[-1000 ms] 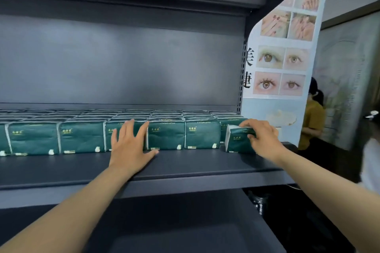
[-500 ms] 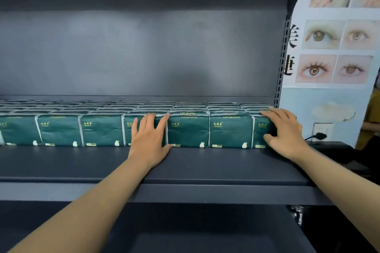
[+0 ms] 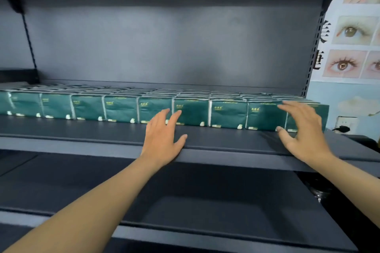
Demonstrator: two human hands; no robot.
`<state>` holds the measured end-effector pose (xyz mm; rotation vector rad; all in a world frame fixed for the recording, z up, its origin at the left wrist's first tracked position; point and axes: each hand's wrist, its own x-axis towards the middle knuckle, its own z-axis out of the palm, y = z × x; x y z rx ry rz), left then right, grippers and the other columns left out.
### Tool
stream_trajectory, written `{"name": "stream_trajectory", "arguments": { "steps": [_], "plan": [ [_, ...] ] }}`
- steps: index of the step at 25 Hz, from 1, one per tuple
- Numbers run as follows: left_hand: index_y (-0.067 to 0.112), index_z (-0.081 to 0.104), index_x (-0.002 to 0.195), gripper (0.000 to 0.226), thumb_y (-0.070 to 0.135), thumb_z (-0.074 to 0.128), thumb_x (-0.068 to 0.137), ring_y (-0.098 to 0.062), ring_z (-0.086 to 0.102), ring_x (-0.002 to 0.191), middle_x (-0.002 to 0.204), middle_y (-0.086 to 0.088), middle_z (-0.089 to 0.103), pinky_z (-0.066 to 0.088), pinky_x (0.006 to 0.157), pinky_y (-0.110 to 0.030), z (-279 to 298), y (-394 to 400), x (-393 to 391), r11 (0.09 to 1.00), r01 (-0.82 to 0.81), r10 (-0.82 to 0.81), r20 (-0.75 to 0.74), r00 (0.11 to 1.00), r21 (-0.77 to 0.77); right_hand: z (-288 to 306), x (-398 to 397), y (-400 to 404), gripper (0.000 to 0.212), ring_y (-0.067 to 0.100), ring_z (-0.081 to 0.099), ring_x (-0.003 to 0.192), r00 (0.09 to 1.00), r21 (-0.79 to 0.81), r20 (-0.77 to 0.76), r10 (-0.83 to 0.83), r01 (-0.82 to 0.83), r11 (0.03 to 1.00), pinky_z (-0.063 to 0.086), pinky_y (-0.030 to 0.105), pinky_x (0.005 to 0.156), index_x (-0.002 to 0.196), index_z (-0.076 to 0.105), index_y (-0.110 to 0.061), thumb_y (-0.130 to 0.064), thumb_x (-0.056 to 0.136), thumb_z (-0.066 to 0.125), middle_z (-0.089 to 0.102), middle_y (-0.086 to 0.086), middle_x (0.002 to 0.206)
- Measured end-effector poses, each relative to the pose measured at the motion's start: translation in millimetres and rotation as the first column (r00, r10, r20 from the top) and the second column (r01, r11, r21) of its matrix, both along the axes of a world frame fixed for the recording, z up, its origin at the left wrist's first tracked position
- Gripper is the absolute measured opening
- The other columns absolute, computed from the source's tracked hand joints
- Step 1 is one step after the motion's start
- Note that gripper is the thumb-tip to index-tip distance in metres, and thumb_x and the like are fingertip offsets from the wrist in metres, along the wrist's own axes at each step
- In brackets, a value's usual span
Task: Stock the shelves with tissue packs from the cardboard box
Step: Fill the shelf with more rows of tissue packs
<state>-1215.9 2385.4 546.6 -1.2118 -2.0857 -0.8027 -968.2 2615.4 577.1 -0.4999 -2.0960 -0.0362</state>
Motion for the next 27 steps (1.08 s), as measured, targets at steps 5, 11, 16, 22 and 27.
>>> {"name": "stream_trajectory", "arguments": {
  "steps": [5,11,16,22,27],
  "plan": [
    [0.016,0.037,0.143,0.064,0.042,0.059,0.089,-0.030,0.028,0.137,0.147,-0.015,0.032,0.024,0.110,-0.043,-45,-120,-39,0.995,-0.015,0.018,0.028,0.999,-0.099,-45,-59,-141,0.046,0.020,0.042,0.124,0.980,-0.040,-0.014,0.199,-0.200,0.979,0.024,0.036,0.103,0.121,0.055,-0.016,-0.019,0.075,0.059,0.052,0.002,0.129],
    [0.012,0.042,0.141,0.070,0.036,0.070,0.081,-0.039,0.041,0.128,0.141,-0.022,0.040,0.036,0.102,-0.050,-128,-265,-112,0.955,0.055,-0.063,-0.017,0.998,-0.292,-140,-154,-309,0.047,0.013,0.037,0.126,0.972,-0.174,0.092,0.216,-0.198,0.965,0.021,0.033,0.103,0.124,0.053,-0.018,-0.022,0.078,0.059,0.049,-0.002,0.132],
    [0.023,0.025,0.149,0.066,0.045,0.052,0.093,-0.031,0.021,0.141,0.153,-0.013,0.022,0.023,0.111,-0.042,-246,-354,-133,0.856,0.173,-0.062,0.236,0.970,-0.487,-254,-197,-404,0.048,0.014,0.033,0.128,0.949,-0.406,0.218,0.226,-0.122,0.906,0.024,0.033,0.104,0.129,0.049,-0.019,-0.020,0.084,0.064,0.045,-0.002,0.135],
    [0.030,0.020,0.149,0.061,0.053,0.039,0.096,-0.029,0.010,0.145,0.158,-0.010,0.010,0.014,0.114,-0.042,-405,-390,-113,0.641,0.305,0.066,0.447,0.892,-0.705,-410,-188,-453,0.047,0.014,0.035,0.127,0.876,-0.625,0.394,0.278,0.034,0.780,0.027,0.027,0.108,0.132,0.046,-0.019,-0.023,0.088,0.061,0.046,-0.003,0.133],
    [0.033,0.016,0.149,0.066,0.060,0.037,0.093,-0.029,0.010,0.144,0.158,-0.010,0.010,0.016,0.114,-0.044,-480,-379,-112,0.640,0.346,0.120,0.533,0.838,-0.687,-495,-178,-452,0.051,0.011,0.029,0.133,0.831,-0.732,0.468,0.301,0.174,0.659,0.023,0.022,0.107,0.136,0.041,-0.024,-0.032,0.090,0.060,0.043,-0.006,0.137]
  ]
}}
